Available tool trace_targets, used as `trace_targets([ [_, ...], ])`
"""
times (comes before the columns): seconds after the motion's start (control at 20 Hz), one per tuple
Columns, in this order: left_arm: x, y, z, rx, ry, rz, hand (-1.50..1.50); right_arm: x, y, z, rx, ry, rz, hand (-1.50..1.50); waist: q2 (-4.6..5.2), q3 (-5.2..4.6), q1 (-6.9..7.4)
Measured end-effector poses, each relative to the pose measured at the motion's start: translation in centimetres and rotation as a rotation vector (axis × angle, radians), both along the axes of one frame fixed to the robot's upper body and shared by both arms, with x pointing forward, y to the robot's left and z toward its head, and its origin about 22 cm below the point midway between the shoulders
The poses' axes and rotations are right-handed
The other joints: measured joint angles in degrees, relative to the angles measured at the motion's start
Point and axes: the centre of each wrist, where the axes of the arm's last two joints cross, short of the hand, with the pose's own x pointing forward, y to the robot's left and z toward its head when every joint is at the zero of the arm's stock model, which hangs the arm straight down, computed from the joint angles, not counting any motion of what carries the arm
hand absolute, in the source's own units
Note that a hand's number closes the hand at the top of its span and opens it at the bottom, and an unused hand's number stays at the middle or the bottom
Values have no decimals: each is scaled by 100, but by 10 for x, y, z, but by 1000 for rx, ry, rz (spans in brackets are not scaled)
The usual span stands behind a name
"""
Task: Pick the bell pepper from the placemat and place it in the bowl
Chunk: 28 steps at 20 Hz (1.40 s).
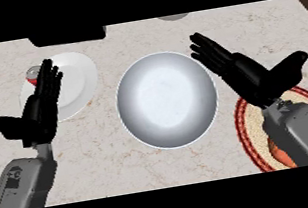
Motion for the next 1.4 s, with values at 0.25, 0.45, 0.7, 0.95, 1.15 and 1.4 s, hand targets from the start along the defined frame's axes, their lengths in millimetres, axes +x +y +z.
trace_targets([
  [0.25, -7, 26, 3, 52, 80, 2, 0, -15, -70, -13, -76, -6, -189, 150, 104, 99, -191],
  [0.45, -15, 38, -6, 82, 189, -23, 0, -25, -126, -7, -361, -141, -335, -150, 94, 99, -360],
  [0.7, -20, 51, 1, 89, 265, -59, 0, -79, -159, -56, -378, -299, -444, -150, 113, 137, -387],
  [0.95, -25, 53, 8, 98, 295, -96, 0, -124, -170, -64, -454, -454, -488, -150, 137, 133, -290],
  [1.15, -20, 51, 15, 97, 299, -105, 0, -137, -182, -37, -636, -463, -529, -150, 148, 121, -253],
  [1.4, -23, 54, 15, 93, 300, -110, 0, -148, -174, 3, -866, -364, -495, -150, 158, 107, -212],
])
